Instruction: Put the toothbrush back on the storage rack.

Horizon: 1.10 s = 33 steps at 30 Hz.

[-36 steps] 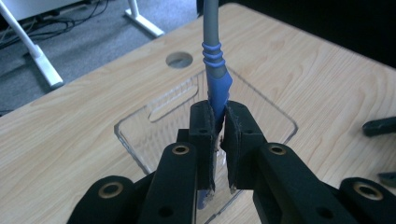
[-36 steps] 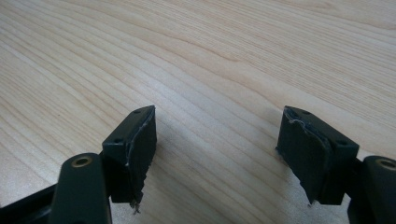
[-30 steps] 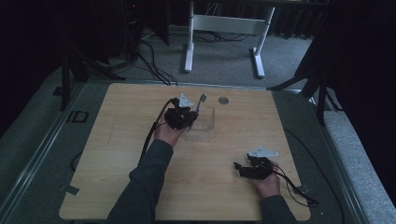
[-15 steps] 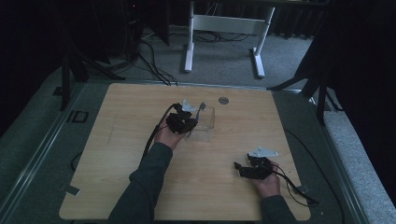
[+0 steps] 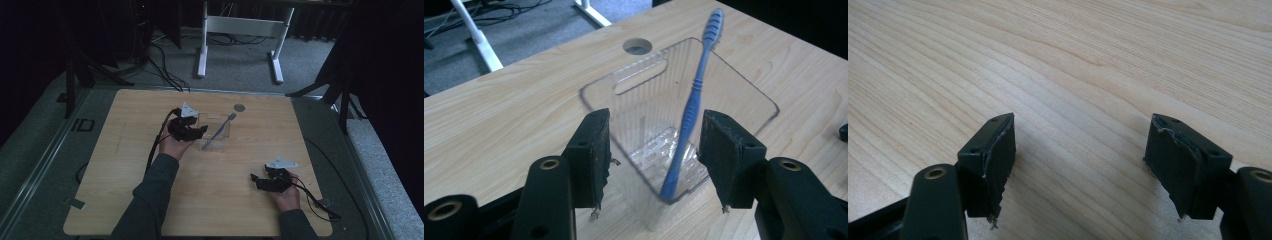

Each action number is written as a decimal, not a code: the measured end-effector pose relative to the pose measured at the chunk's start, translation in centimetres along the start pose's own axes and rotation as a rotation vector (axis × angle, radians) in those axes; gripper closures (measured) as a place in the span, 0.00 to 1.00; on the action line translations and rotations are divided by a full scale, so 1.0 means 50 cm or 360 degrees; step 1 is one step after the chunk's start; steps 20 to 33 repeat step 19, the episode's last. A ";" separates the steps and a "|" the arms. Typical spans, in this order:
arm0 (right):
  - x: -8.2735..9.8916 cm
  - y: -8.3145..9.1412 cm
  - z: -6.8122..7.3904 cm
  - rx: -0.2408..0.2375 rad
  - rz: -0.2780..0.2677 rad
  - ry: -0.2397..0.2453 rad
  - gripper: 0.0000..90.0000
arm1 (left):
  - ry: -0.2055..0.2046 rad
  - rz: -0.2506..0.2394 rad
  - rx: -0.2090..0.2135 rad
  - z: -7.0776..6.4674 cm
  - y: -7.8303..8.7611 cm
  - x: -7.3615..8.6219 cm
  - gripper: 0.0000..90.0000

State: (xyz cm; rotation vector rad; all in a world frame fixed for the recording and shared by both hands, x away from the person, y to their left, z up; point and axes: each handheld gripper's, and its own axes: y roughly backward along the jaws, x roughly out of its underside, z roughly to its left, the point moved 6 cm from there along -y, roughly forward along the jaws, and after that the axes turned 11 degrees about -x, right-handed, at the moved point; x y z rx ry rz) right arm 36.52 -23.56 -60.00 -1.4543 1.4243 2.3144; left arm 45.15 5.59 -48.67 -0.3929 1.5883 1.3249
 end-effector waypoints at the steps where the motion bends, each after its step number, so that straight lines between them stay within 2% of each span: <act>1: 0.000 0.000 0.000 0.0000 0.0000 0.0001 0.31 | 0.0005 0.0000 -0.0006 0.004 0.003 0.002 0.51; 4: 0.000 0.000 0.000 0.0000 0.0000 0.0000 0.31 | 0.0036 -0.0016 -0.0018 0.016 0.012 0.009 0.51; 11: 0.000 0.000 0.000 0.0000 0.0000 0.0001 0.31 | 0.0084 -0.0001 -0.0032 0.039 0.030 0.030 0.50; 18: 0.000 0.000 0.000 -0.0001 0.0000 0.0000 0.31 | 0.0102 0.0066 -0.0055 0.046 0.020 0.078 0.49; 33: 0.000 0.000 0.000 -0.0001 0.0001 -0.0002 0.31 | 0.0102 0.0066 -0.0055 0.046 0.020 0.078 0.48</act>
